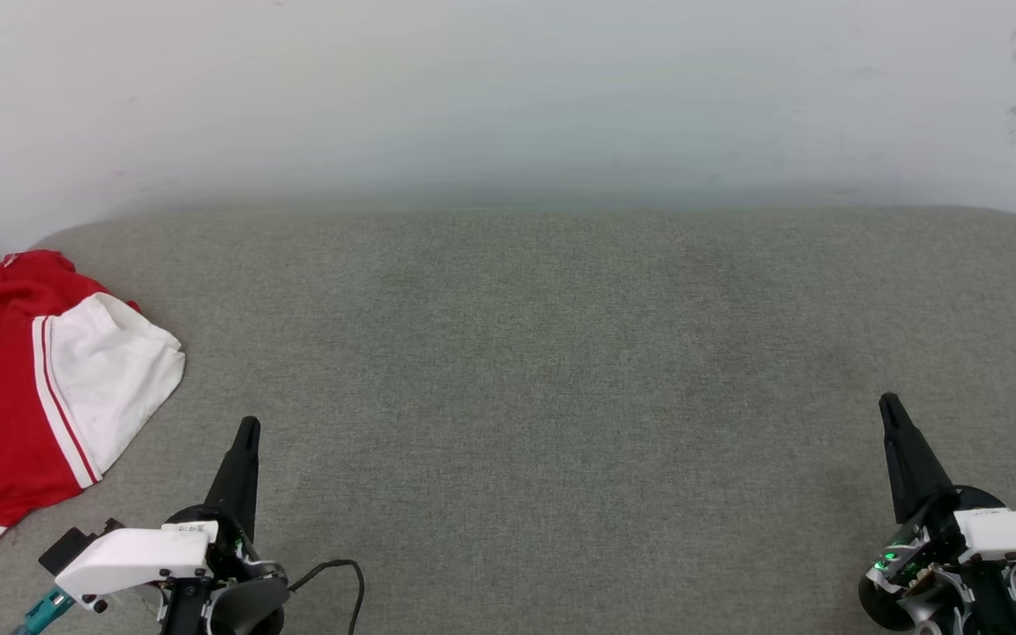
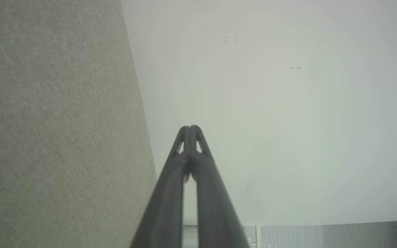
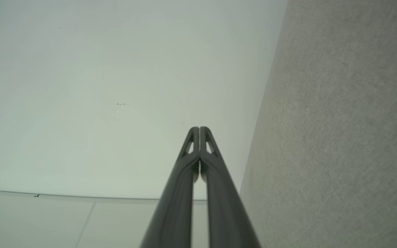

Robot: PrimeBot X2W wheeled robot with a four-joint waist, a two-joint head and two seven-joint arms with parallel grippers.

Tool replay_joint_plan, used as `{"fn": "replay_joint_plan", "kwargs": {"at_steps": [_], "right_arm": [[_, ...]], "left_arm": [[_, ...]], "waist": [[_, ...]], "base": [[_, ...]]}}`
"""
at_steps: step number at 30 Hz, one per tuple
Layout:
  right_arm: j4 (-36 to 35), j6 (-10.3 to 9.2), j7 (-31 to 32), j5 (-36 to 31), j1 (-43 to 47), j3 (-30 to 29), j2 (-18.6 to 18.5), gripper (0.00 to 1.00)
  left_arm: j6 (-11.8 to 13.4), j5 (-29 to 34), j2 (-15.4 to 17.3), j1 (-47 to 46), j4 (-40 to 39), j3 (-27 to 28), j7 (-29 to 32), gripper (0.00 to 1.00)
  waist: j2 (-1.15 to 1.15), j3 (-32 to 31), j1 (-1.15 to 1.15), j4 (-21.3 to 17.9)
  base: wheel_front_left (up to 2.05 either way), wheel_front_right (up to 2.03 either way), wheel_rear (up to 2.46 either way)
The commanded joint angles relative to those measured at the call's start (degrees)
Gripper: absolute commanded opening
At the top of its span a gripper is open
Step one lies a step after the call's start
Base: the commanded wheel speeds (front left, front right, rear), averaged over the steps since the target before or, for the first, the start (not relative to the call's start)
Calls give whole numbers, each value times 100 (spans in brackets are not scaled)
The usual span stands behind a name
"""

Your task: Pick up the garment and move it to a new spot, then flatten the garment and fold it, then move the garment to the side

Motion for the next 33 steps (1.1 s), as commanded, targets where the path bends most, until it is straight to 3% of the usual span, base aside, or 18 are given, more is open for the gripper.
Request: {"fn": "replay_joint_plan", "kwargs": {"at_steps": [1,16,17,33], "right_arm": [[5,-2,11,23,-63,0,20,0],[5,-2,11,23,-63,0,20,0],[12,0,-2,-2,10,2,0,100],[-248,0,-341,-208,200,234,-34,100]], "left_arm": [[-15,5,-12,-36,-1,8,11,0],[-15,5,-12,-36,-1,7,11,0],[0,0,0,8,15,-5,-2,100],[4,228,-5,37,-188,-431,-409,100]], "waist": [[0,0,0,0],[0,0,0,0],[0,0,0,0],[0,3,0,2]], "base": [[0,0,0],[0,0,0],[0,0,0],[0,0,0]]}}
